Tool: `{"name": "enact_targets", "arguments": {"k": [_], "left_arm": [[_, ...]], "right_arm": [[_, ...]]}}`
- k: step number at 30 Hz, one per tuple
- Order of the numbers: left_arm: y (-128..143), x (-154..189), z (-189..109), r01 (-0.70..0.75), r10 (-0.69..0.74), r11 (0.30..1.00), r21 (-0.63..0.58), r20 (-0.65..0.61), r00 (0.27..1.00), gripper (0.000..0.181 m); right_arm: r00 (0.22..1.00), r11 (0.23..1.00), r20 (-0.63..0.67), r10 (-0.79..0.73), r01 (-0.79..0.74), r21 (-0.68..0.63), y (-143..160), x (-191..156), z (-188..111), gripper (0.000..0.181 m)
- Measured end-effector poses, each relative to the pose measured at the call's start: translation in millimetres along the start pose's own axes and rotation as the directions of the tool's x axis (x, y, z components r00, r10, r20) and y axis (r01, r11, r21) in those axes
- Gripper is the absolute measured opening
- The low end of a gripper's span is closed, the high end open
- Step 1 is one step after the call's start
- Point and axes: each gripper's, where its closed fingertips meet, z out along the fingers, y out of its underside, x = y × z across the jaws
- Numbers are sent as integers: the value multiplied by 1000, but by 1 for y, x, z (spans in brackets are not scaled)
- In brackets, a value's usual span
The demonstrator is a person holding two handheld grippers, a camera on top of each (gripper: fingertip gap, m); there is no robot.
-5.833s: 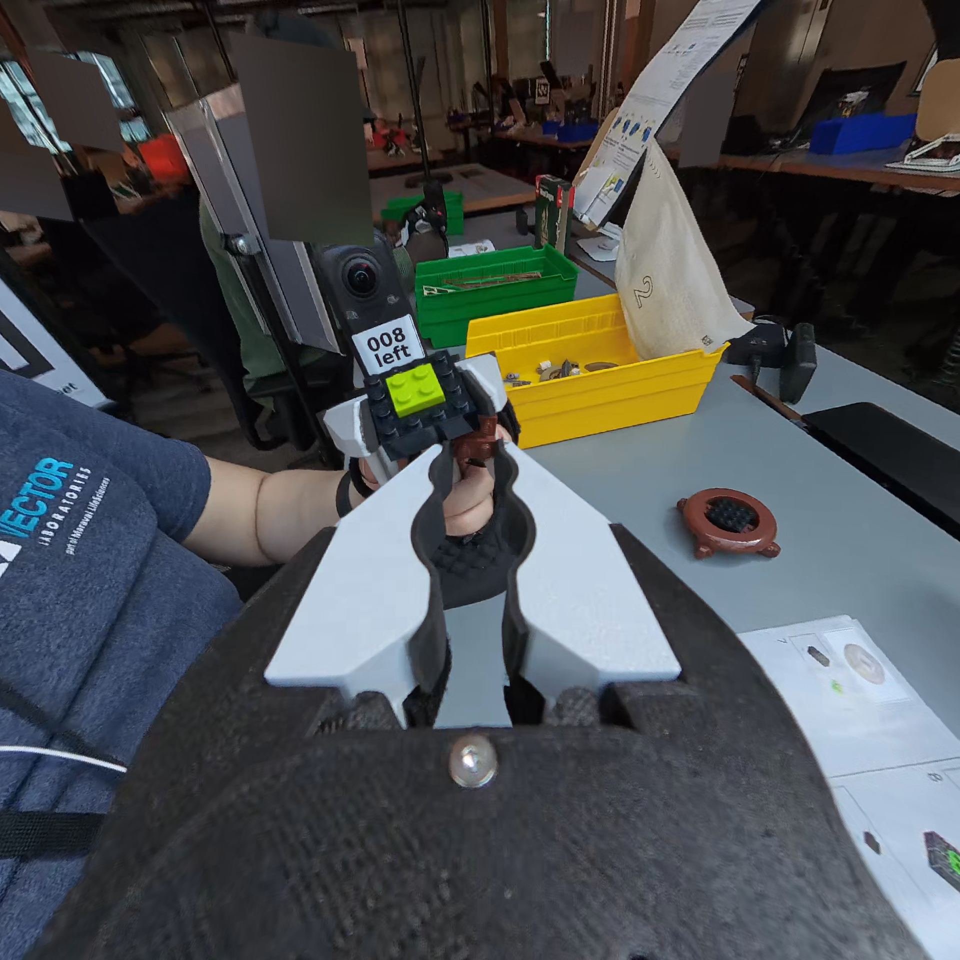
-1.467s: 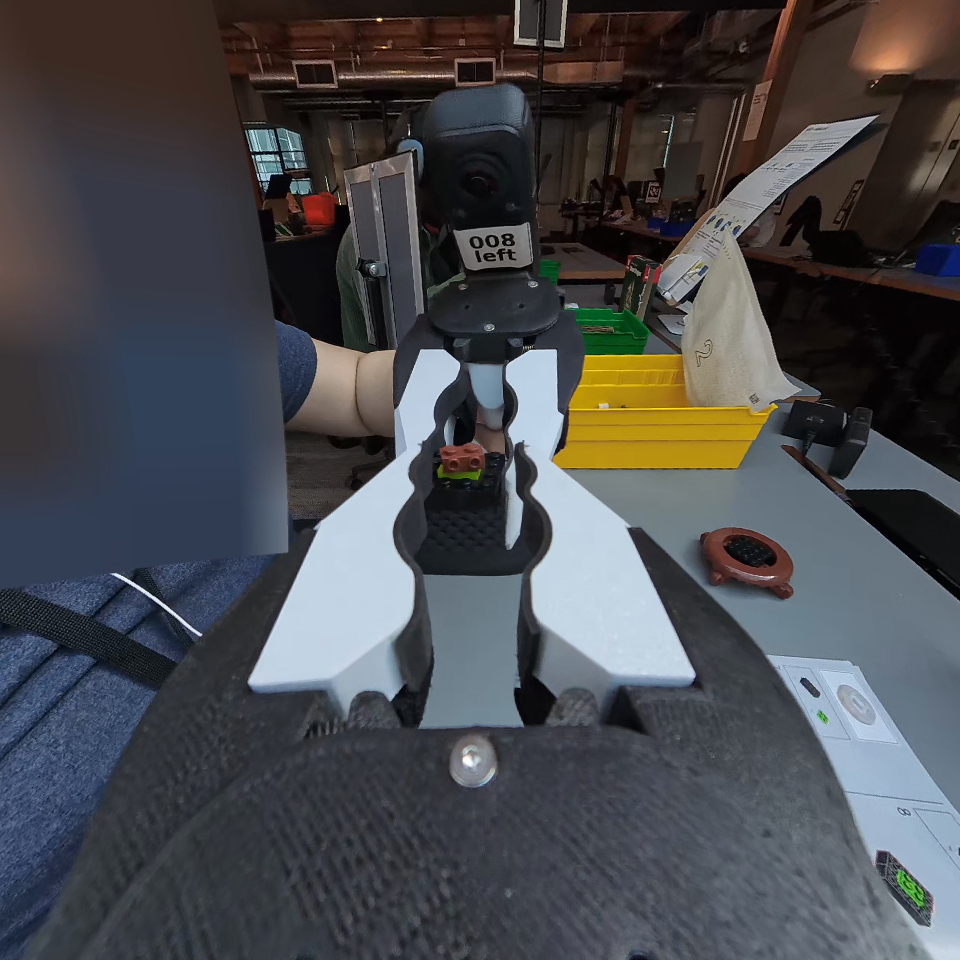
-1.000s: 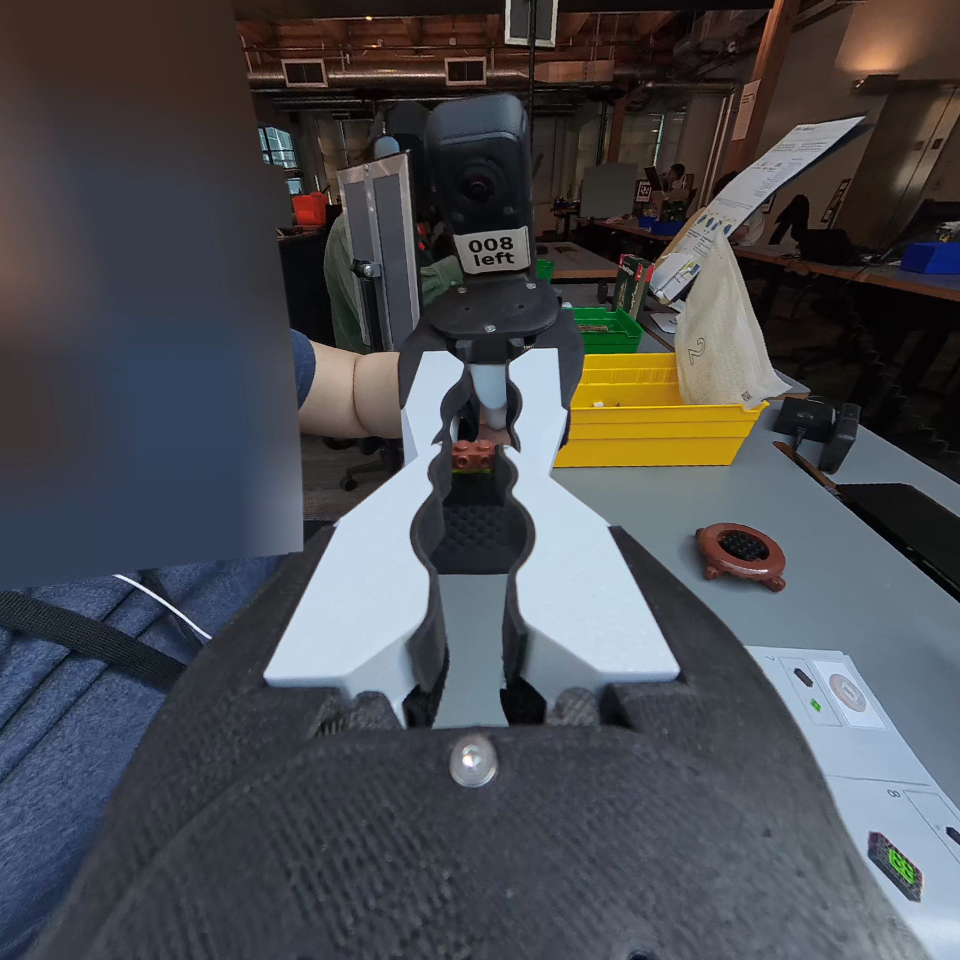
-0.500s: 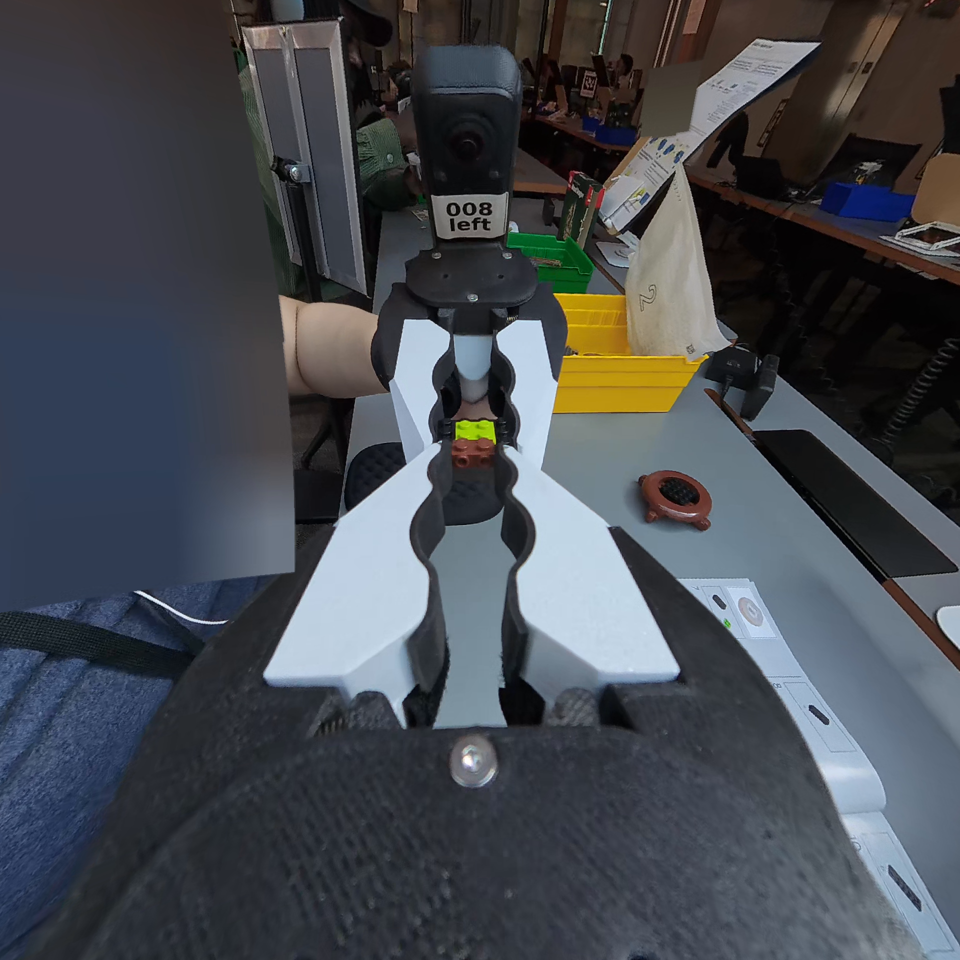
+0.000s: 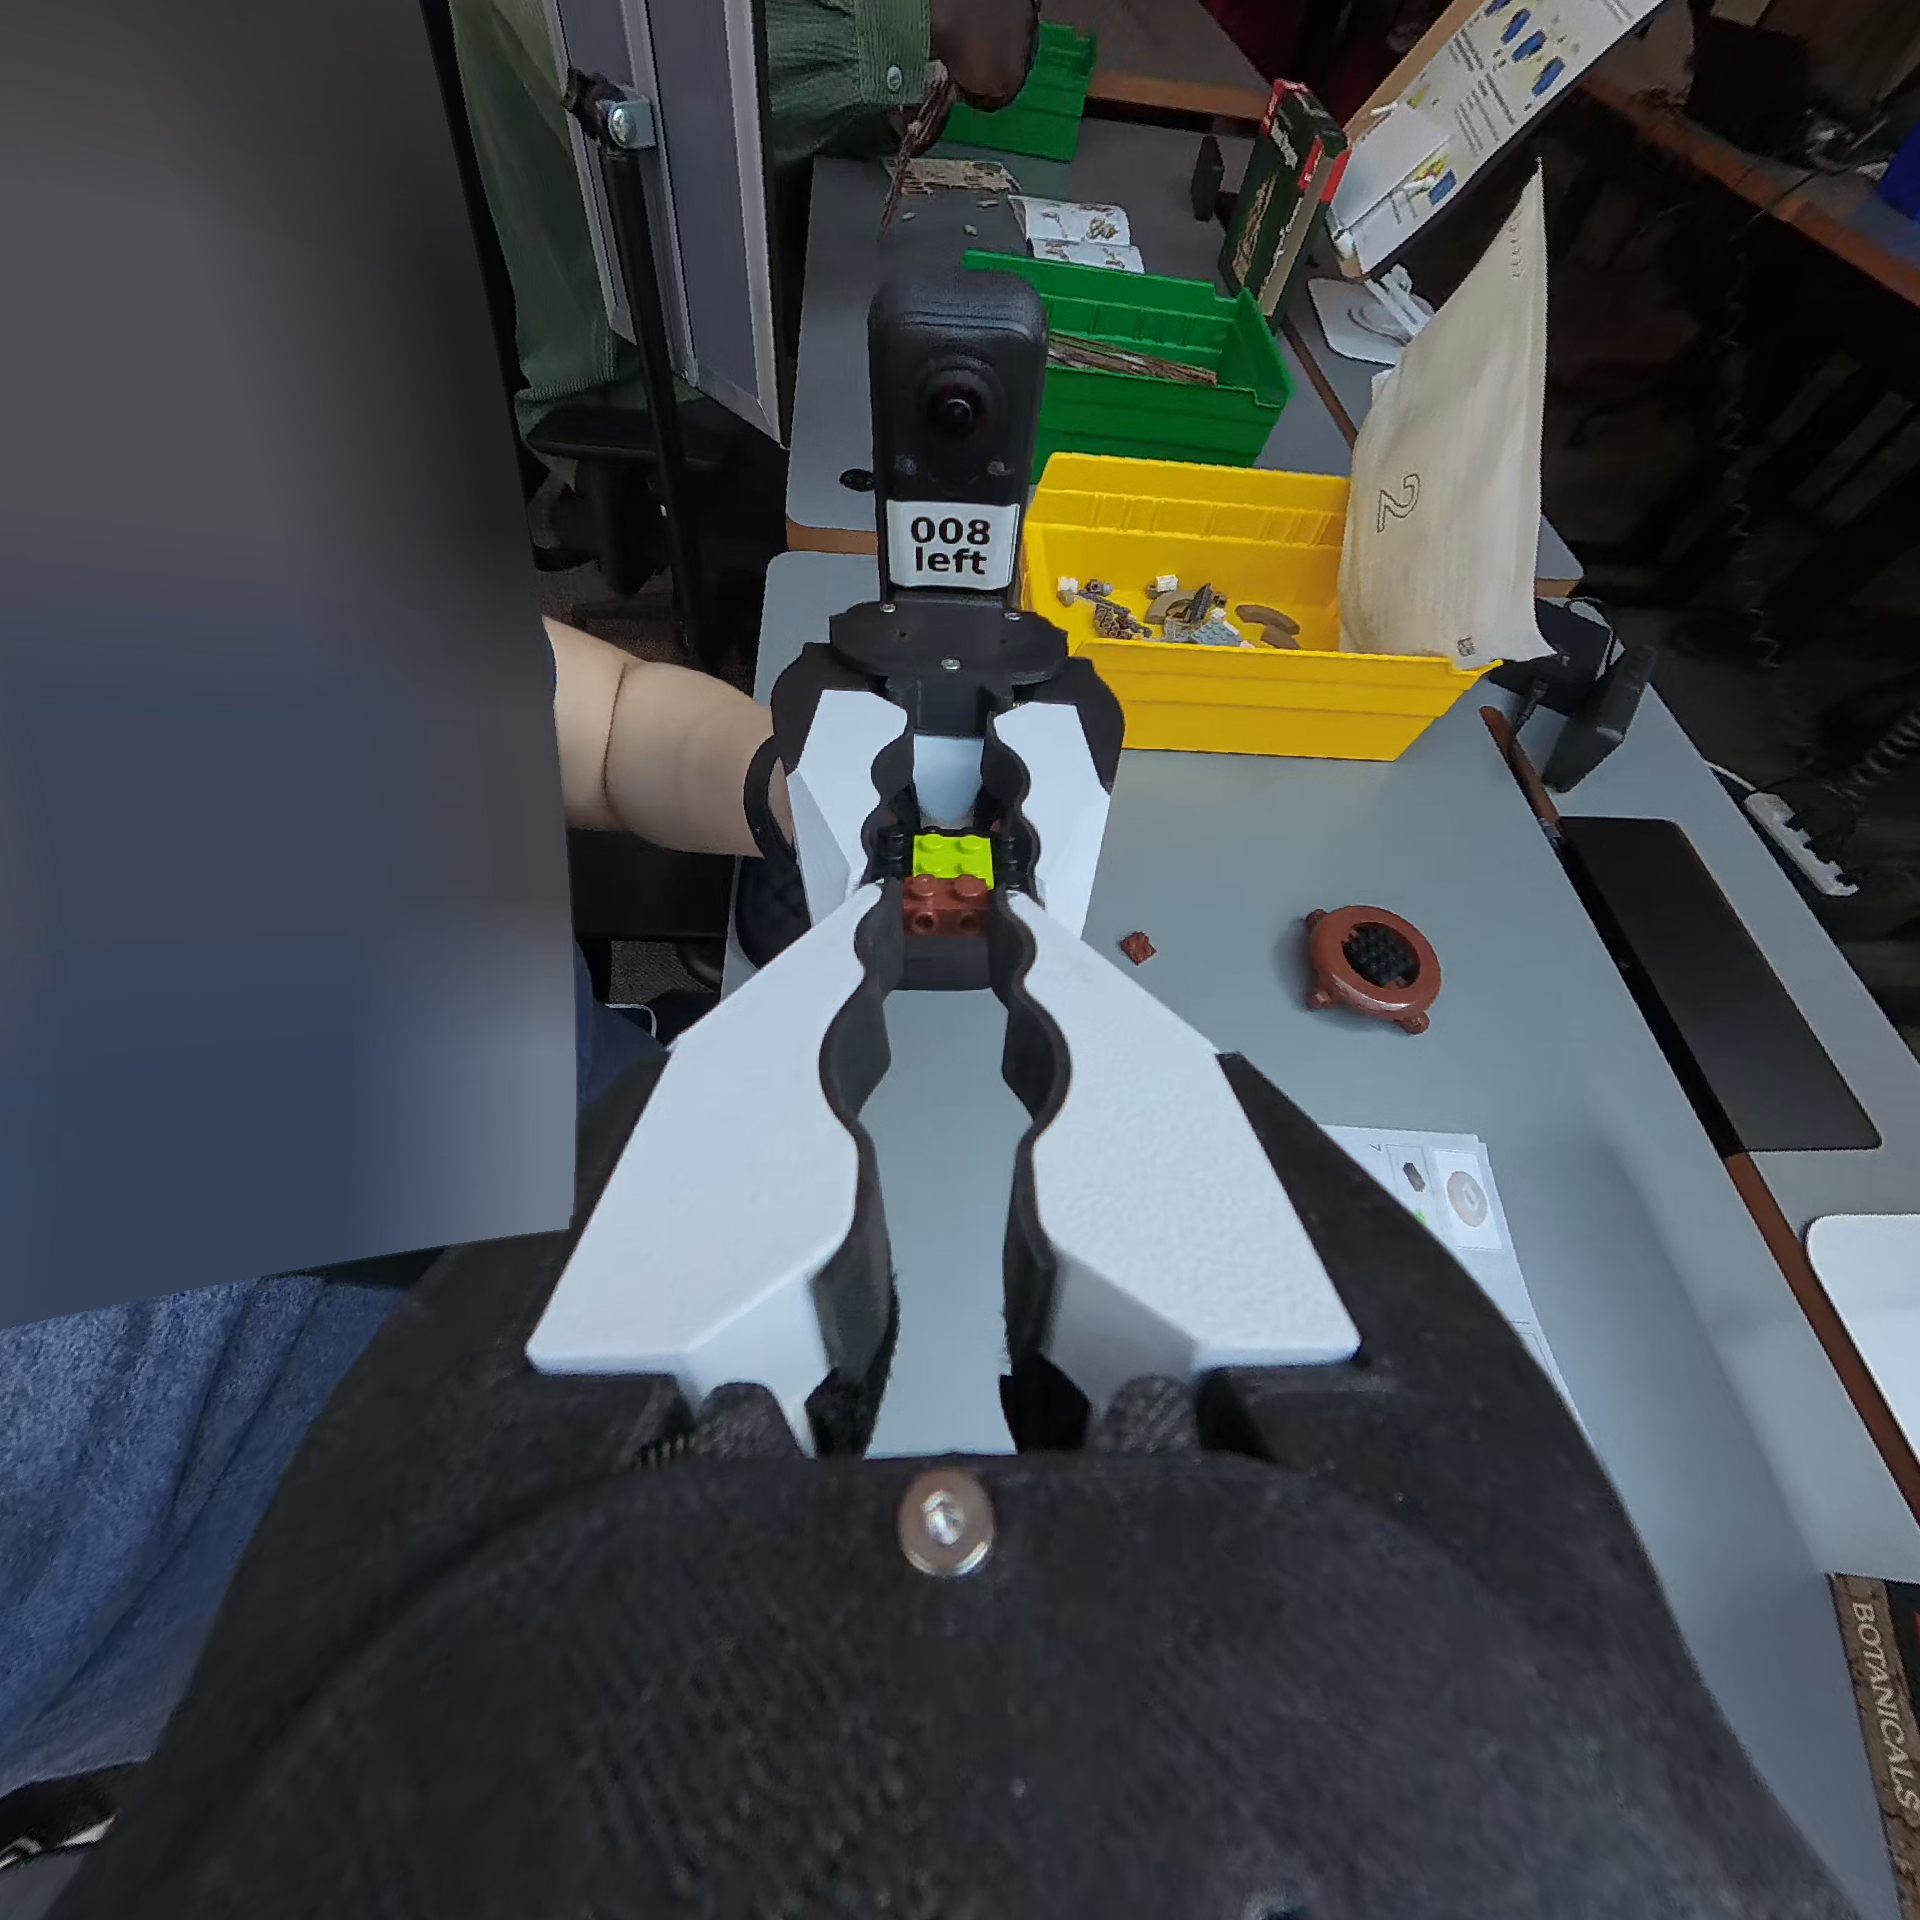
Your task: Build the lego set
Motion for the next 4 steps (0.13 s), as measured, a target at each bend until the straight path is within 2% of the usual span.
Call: {"name": "enact_targets", "arguments": {"k": [4], "left_arm": [[-11, 4, -9, -2, -1, 994, 110, 21, 1000, 34]], "right_arm": [[1000, 1000, -20, -19, 20, 25, -10, -2, 7, 15]]}}
